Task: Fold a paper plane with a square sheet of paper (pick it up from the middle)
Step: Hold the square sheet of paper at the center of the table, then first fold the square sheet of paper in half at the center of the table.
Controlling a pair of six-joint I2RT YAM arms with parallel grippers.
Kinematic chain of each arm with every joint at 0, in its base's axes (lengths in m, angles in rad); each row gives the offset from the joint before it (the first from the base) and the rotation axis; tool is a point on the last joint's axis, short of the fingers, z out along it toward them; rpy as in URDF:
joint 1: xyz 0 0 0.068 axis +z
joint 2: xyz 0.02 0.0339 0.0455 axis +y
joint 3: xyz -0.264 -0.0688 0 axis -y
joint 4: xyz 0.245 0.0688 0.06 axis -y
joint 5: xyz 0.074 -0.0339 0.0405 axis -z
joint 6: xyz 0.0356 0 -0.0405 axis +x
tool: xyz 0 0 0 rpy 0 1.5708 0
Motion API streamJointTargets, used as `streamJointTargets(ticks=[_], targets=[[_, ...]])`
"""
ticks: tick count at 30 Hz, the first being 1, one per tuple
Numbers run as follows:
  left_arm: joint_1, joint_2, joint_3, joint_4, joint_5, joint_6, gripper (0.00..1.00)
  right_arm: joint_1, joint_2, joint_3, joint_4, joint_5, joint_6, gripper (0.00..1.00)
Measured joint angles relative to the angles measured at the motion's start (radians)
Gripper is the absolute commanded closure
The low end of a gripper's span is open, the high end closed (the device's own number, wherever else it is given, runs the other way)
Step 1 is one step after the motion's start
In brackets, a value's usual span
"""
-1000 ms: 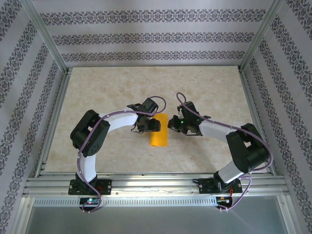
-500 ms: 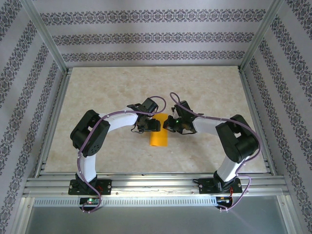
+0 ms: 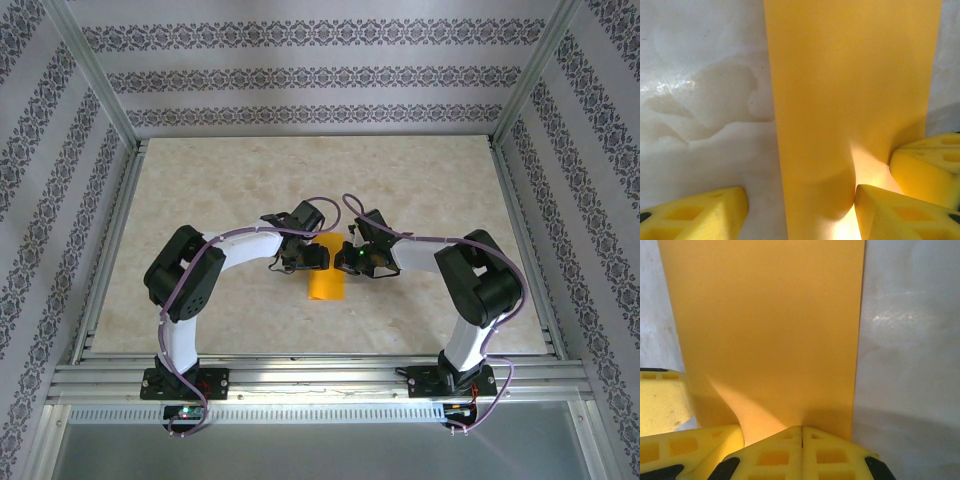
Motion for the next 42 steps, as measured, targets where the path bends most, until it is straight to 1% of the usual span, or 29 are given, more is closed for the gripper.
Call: streamJointTargets(ticks=[3, 7, 11, 13, 15, 18, 21, 23, 24, 27, 31, 39, 42], targets=[[0.000, -0.014, -0.015, 0.016, 0.005, 0.000, 0.36, 0.000, 0.001, 0.000, -0.002, -0.001, -0.023, 0.99], [0.000, -0.062, -0.079, 0.088, 0.021, -0.004, 0.34, -0.005, 0.013, 0.024, -0.033, -0.011, -0.069, 0.99], [0.005, -0.150, -0.154, 0.105, 0.042, -0.012, 0.34, -0.020, 0.040, 0.074, -0.096, -0.035, -0.124, 0.99], [0.014, -0.209, -0.175, 0.116, 0.050, -0.013, 0.37, -0.024, 0.056, 0.102, -0.130, -0.042, -0.151, 0.99], [0.031, -0.272, -0.191, 0.146, 0.078, -0.024, 0.46, -0.029, 0.071, 0.133, -0.169, -0.047, -0.180, 0.99], [0.066, -0.318, -0.219, 0.232, 0.146, -0.046, 0.66, -0.029, 0.087, 0.168, -0.218, -0.049, -0.210, 0.99], [0.101, -0.301, -0.257, 0.344, 0.243, -0.084, 0.85, -0.029, 0.091, 0.178, -0.237, -0.049, -0.224, 0.99], [0.113, -0.262, -0.275, 0.406, 0.303, -0.109, 0.93, -0.029, 0.091, 0.178, -0.238, -0.049, -0.224, 1.00], [0.115, -0.236, -0.283, 0.443, 0.333, -0.129, 0.96, -0.029, 0.091, 0.178, -0.238, -0.049, -0.224, 1.00], [0.115, -0.172, -0.303, 0.531, 0.397, -0.172, 0.97, -0.029, 0.091, 0.178, -0.238, -0.049, -0.223, 1.00], [0.115, -0.126, -0.311, 0.589, 0.437, -0.204, 0.97, -0.029, 0.091, 0.178, -0.238, -0.049, -0.223, 1.00], [0.115, -0.106, -0.340, 0.600, 0.434, -0.195, 0.97, -0.029, 0.090, 0.177, -0.237, -0.048, -0.220, 1.00], [0.116, -0.079, -0.362, 0.583, 0.409, -0.173, 0.97, -0.029, 0.090, 0.174, -0.234, -0.048, -0.219, 1.00]])
